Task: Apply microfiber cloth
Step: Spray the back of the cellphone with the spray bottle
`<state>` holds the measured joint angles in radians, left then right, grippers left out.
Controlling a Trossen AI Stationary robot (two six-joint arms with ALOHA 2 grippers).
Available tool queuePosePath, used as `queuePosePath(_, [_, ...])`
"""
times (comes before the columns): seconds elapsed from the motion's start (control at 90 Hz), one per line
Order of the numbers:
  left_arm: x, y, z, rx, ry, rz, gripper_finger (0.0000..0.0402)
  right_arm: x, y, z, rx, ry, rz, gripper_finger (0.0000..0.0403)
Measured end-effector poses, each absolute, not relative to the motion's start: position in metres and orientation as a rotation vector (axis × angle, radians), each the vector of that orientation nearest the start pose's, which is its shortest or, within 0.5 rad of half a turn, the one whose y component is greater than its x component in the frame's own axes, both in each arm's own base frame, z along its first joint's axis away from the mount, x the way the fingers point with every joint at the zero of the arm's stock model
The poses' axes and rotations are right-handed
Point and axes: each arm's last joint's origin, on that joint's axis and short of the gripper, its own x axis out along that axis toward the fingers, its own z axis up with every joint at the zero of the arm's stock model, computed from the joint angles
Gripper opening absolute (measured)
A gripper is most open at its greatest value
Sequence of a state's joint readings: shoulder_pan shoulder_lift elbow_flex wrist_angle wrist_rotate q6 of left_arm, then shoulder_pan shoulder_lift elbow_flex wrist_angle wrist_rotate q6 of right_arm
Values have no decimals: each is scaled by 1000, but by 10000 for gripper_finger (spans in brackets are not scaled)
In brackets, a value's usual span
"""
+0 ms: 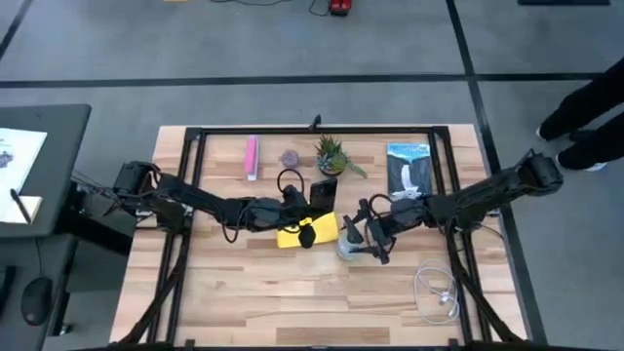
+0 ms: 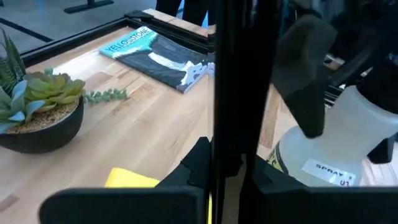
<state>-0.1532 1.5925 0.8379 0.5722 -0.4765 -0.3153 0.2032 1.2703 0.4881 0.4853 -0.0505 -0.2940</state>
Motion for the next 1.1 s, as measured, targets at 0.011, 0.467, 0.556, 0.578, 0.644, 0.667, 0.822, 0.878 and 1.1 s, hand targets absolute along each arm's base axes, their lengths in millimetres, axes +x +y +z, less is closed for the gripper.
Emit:
queuePosePath(0.011, [335,-38,227,-255,122,346,11,245,52,198,-317,255,295,312])
queuePosePath(0.467, [318,-43,243,-202,168,385,11,228,58,213,-284,280,139,322])
queuePosePath(0.556, [313,-45,246,-184,166,400,11,227,64,216,-251,258,158,316])
queuePosePath(0.578, [312,-46,247,-181,164,404,11,226,66,215,-242,259,162,315])
queuePosePath(0.644, [310,-48,249,-177,160,409,11,229,69,212,-202,262,151,310])
queuePosePath(0.667, [310,-48,250,-176,158,413,11,230,70,211,-190,266,144,308])
queuePosePath(0.822, [309,-50,250,-173,166,409,11,238,73,202,-150,262,117,292])
queuePosePath(0.878, [309,-50,249,-197,171,412,11,241,75,201,-144,246,114,282])
queuePosePath(1.1, [304,-52,234,-330,216,363,11,238,77,198,-144,275,14,168])
